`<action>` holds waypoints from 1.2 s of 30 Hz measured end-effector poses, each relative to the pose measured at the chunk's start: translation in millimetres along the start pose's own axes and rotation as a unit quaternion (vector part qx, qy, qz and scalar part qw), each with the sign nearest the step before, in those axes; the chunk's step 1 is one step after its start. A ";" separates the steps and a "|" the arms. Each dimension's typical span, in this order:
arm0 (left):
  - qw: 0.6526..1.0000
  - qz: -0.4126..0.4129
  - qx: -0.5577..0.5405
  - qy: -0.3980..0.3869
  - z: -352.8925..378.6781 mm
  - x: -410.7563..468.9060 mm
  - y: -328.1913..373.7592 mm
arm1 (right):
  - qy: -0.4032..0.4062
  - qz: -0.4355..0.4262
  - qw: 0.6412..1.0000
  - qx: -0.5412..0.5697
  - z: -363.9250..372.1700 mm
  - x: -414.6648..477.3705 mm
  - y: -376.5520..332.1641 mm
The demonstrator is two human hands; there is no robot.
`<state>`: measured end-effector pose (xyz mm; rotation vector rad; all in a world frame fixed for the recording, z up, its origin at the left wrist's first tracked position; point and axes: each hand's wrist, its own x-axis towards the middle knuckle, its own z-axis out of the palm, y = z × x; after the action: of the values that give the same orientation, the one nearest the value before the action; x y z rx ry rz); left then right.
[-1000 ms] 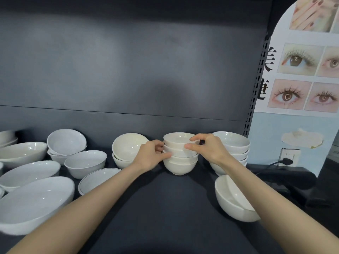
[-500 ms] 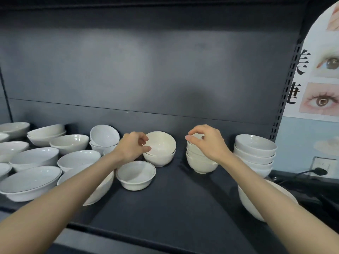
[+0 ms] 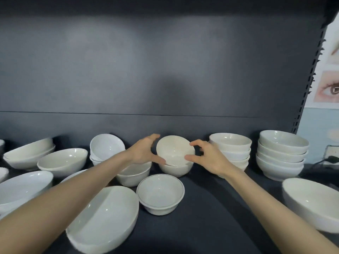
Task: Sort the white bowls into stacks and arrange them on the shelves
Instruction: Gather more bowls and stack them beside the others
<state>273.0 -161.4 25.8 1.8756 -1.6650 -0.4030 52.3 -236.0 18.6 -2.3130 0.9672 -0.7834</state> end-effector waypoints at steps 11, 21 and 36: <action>0.992 0.118 0.016 -0.046 -5.6 28.9 -20.6 | -0.066 0.105 0.989 0.080 24.2 -3.7 12.1; 0.993 0.103 0.033 -0.040 -8.5 35.6 -21.4 | -0.079 0.063 0.981 0.167 22.1 -5.9 -7.9; 0.981 0.131 -0.143 0.024 -20.5 20.3 -10.1 | 0.021 0.087 0.970 0.225 23.6 -0.3 -4.4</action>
<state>296.4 -176.1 38.9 1.4277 -1.6944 -0.4563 70.1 -227.7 4.8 -1.8044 0.8869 -0.8763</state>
